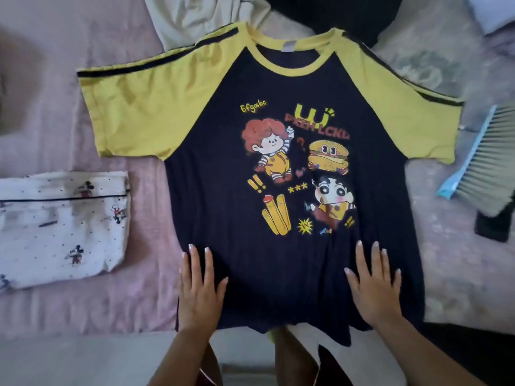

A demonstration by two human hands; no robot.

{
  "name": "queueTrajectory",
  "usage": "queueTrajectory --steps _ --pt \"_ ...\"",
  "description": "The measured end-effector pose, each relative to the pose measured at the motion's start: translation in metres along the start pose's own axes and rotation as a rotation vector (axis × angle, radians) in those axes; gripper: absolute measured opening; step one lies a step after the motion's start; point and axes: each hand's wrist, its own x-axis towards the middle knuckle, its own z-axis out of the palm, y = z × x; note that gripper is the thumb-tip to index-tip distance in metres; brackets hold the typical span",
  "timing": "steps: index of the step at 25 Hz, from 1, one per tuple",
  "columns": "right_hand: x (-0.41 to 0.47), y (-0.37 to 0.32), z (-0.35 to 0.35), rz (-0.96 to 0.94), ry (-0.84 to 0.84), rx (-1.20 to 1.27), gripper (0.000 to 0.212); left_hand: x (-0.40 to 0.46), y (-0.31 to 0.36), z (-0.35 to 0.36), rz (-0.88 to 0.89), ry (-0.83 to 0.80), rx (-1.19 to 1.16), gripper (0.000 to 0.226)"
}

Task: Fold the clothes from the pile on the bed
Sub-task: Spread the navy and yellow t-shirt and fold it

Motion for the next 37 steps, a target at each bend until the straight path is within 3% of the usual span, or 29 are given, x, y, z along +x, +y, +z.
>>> queueTrajectory --steps 3,5,7,10,16,20,23,24,26,28,29,31,32,34,37 --pt "-0.014 0.046 0.011 -0.116 -0.045 -0.083 0.080 -0.020 -0.014 0.018 0.177 0.068 0.172 0.092" --pt "-0.021 0.062 0.018 -0.209 -0.092 -0.198 0.105 -0.027 -0.026 0.027 0.275 0.081 0.278 0.125" --pt "-0.025 0.071 0.028 -0.251 -0.118 -0.254 0.131 -0.033 -0.039 0.038 0.301 0.109 0.383 0.136" --pt "-0.028 0.075 0.049 -0.240 0.016 -0.259 0.143 -0.042 -0.049 0.053 0.407 0.356 0.538 0.097" --pt "-0.044 0.086 0.088 0.199 0.100 -0.177 0.121 -0.055 -0.076 0.073 0.573 0.497 0.668 0.066" --pt "-0.041 0.090 0.097 0.292 0.140 0.221 0.109 -0.049 -0.092 0.082 0.628 0.567 0.746 0.058" --pt "-0.044 0.088 0.096 0.283 0.288 0.517 0.108 -0.053 -0.095 0.083 0.708 0.518 0.607 0.055" --pt "-0.045 0.087 0.096 0.316 0.339 0.639 0.109 -0.057 -0.092 0.083 0.679 0.502 0.504 0.051" --pt "-0.047 0.086 0.093 0.448 0.368 1.046 0.105 -0.065 -0.075 0.080 0.459 0.526 0.129 0.048" --pt "-0.051 0.093 0.095 0.556 0.339 1.440 0.084 -0.075 -0.046 0.068 0.099 0.526 -0.400 0.047" --pt "-0.053 0.098 0.095 0.623 0.321 1.518 0.068 -0.077 -0.032 0.059 -0.106 0.470 -0.613 0.046" --pt "-0.057 0.108 0.095 0.708 0.356 1.469 0.027 -0.075 -0.016 0.044 -0.393 0.348 -0.801 0.046" --pt "-0.060 0.112 0.094 0.700 0.384 1.417 0.020 -0.074 -0.014 0.040 -0.441 0.304 -0.829 0.042" --pt "-0.065 0.119 0.086 0.662 0.428 1.341 0.019 -0.072 -0.015 0.030 -0.479 0.292 -0.852 0.034" --pt "-0.069 0.135 0.069 0.698 0.505 1.225 0.017 -0.074 -0.034 0.015 -0.606 0.411 -0.808 0.028"
